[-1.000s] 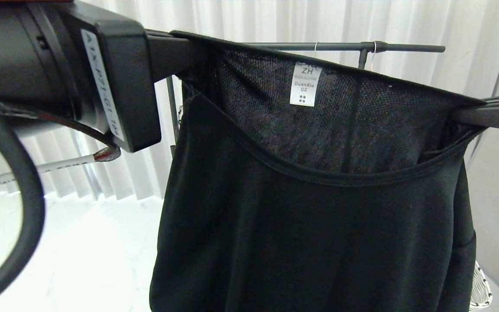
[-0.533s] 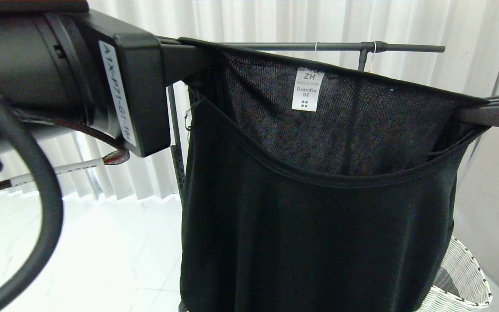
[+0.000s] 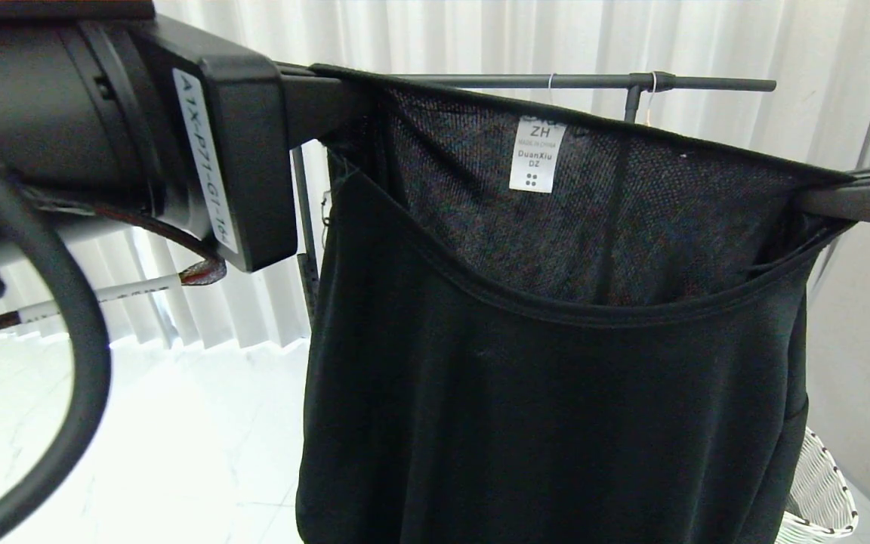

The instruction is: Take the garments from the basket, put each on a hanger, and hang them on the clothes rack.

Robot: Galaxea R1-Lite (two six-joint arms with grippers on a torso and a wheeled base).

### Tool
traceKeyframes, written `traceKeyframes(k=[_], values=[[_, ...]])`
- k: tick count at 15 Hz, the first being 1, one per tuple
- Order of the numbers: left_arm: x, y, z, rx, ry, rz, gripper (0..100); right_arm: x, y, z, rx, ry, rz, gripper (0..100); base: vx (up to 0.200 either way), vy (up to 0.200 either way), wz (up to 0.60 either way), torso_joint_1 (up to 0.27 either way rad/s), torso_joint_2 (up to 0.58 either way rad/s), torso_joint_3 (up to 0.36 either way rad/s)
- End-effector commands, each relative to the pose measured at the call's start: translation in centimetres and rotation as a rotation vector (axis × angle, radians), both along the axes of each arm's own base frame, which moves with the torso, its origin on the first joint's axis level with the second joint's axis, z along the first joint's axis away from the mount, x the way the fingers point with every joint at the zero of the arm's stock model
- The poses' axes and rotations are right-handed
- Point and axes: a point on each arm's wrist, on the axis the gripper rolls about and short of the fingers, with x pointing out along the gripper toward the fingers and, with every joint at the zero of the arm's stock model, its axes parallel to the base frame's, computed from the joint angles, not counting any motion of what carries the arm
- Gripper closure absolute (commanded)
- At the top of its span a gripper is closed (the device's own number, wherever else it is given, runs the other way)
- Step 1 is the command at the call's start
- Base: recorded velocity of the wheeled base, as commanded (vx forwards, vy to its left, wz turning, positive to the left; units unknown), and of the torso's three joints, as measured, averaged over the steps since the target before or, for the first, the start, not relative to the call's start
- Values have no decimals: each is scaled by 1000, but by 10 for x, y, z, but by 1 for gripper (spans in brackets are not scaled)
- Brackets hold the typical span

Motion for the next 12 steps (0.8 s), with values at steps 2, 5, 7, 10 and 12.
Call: traceKeyframes(k=[2, 5, 7, 10, 12], values=[[0, 0, 1, -2, -1, 0, 100, 0, 0, -1, -2, 2, 0, 100, 0, 0, 0, 0, 0, 0], [0, 0, 0, -1, 0, 0, 100, 1, 1, -2, -6, 6, 0, 0, 0, 0, 0, 0, 0, 0], [1, -1, -1, 3, 2, 2, 100, -2, -1, -7, -18, 13, 8, 0, 0, 0, 0, 0, 0, 0], [8, 2, -5, 27, 4, 37, 100, -18, -11, -15, -11, 17, 85, 0, 0, 0, 0, 0, 0, 0], [21, 7, -15, 60, 24, 106, 100, -27, -18, -19, 4, 21, 141, 0, 0, 0, 0, 0, 0, 0]])
